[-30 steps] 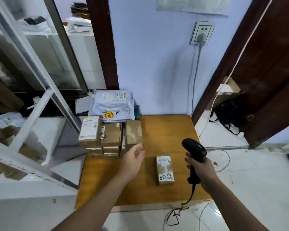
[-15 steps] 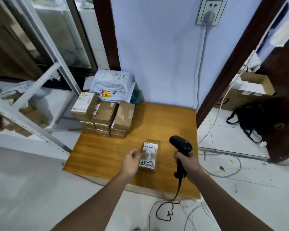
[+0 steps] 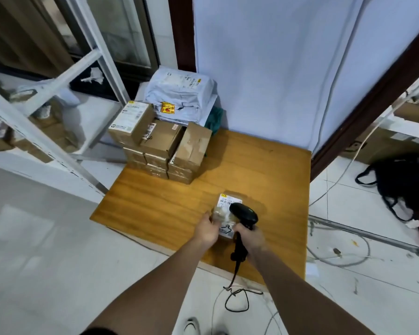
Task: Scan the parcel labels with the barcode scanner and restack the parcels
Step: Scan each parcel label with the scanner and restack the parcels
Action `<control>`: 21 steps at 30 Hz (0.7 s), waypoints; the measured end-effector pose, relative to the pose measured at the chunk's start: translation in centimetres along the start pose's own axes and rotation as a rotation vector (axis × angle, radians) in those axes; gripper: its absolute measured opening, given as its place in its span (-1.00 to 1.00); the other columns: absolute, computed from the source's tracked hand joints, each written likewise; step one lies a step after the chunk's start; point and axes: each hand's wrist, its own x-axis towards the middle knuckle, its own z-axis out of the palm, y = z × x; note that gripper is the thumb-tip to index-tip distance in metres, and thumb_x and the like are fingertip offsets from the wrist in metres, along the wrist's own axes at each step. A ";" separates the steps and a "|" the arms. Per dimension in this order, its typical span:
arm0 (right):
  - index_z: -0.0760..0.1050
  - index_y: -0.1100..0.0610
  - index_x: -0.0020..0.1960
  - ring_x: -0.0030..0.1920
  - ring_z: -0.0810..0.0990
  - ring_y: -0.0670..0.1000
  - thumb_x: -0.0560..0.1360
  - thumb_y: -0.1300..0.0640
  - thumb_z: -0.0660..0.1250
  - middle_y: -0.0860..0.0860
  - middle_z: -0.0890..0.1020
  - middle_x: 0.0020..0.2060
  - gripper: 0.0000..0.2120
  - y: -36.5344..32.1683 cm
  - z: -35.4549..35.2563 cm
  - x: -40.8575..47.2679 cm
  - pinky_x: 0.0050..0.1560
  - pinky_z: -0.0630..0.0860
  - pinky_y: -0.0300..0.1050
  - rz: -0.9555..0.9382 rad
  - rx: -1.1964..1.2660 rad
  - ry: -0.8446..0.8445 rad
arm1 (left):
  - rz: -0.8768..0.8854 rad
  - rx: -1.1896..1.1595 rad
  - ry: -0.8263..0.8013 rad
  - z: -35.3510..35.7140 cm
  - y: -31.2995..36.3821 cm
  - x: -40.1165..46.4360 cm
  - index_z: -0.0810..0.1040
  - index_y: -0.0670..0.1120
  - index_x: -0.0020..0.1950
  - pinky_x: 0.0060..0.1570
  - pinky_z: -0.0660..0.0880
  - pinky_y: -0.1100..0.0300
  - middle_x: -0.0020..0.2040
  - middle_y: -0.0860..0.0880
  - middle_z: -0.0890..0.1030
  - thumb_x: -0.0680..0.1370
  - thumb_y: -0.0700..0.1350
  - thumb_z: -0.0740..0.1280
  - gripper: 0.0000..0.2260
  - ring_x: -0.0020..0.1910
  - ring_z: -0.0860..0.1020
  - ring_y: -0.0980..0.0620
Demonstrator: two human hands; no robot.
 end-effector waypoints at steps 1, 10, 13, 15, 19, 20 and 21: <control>0.59 0.15 -0.07 -0.19 0.54 0.14 0.47 0.18 0.46 0.13 0.57 -0.25 -0.93 0.1 0.0 -0.1 -0.14 0.47 0.03 -0.005 -0.008 -0.002 | 0.003 -0.009 -0.001 0.1 0.0 -0.4 0.26 -0.18 0.60 0.27 0.38 0.20 0.46 -0.08 0.46 0.72 -0.08 0.23 -0.54 0.46 0.45 -0.16; 0.60 0.13 -0.02 -0.14 0.56 0.18 0.48 0.20 0.51 0.12 0.57 -0.20 -0.87 -4.5 -1.5 -8.9 -0.08 0.58 0.19 -0.148 0.057 -0.058 | 0.213 -0.101 0.143 -4.4 2.4 -8.6 0.45 -0.03 0.49 -0.08 0.65 0.31 0.29 -0.04 0.52 0.56 0.02 0.49 -0.47 0.17 0.59 0.00; 0.61 0.18 0.07 -0.12 0.55 0.18 0.47 0.24 0.51 0.13 0.59 -0.16 -0.80 -7.0 -0.7 -12.9 -0.06 0.54 0.20 -0.206 0.114 -0.122 | 0.278 -0.165 0.195 -7.0 3.9 -11.4 0.47 -0.01 0.47 -0.12 0.64 0.32 0.26 0.00 0.51 0.54 0.07 0.51 -0.46 0.15 0.61 0.02; 0.61 0.18 0.10 -0.11 0.59 0.16 0.46 0.22 0.53 0.13 0.64 -0.13 -0.76 -8.7 0.3 -15.2 -0.01 0.56 0.23 -0.257 0.121 -0.129 | 0.316 -0.213 0.232 -8.7 4.8 -13.1 0.48 0.04 0.47 0.13 0.66 0.03 0.30 -0.02 0.57 0.43 0.26 0.53 -0.32 0.20 0.63 -0.02; 0.58 0.15 0.14 -0.12 0.64 0.12 0.47 0.18 0.52 0.11 0.68 -0.11 -0.73 -11.8 2.9 -19.8 -0.11 0.58 0.12 -0.355 0.131 -0.124 | 0.405 -0.261 0.261 -12.7 7.0 -15.9 0.47 0.04 0.47 0.32 0.55 -0.08 0.35 -0.02 0.58 0.41 0.29 0.53 -0.30 0.30 0.57 -0.03; 0.57 0.14 0.13 -0.13 0.63 0.11 0.48 0.19 0.51 0.10 0.67 -0.11 -0.75 -12.5 3.6 -21.0 -0.14 0.56 0.10 -0.385 0.134 -0.127 | 0.431 -0.262 0.263 -13.9 7.6 -16.8 0.47 -0.03 0.47 0.34 0.52 -0.03 0.34 0.00 0.58 0.48 0.19 0.52 -0.36 0.31 0.55 -0.01; 0.58 0.14 0.12 -0.15 0.62 0.12 0.49 0.20 0.50 0.10 0.66 -0.12 -0.77 -13.0 4.4 -22.1 -0.17 0.55 0.09 -0.410 0.142 -0.122 | 0.456 -0.262 0.258 -15.1 8.0 -17.5 0.48 -0.07 0.46 0.31 0.51 0.06 0.30 0.02 0.58 0.52 0.12 0.51 -0.42 0.28 0.55 0.02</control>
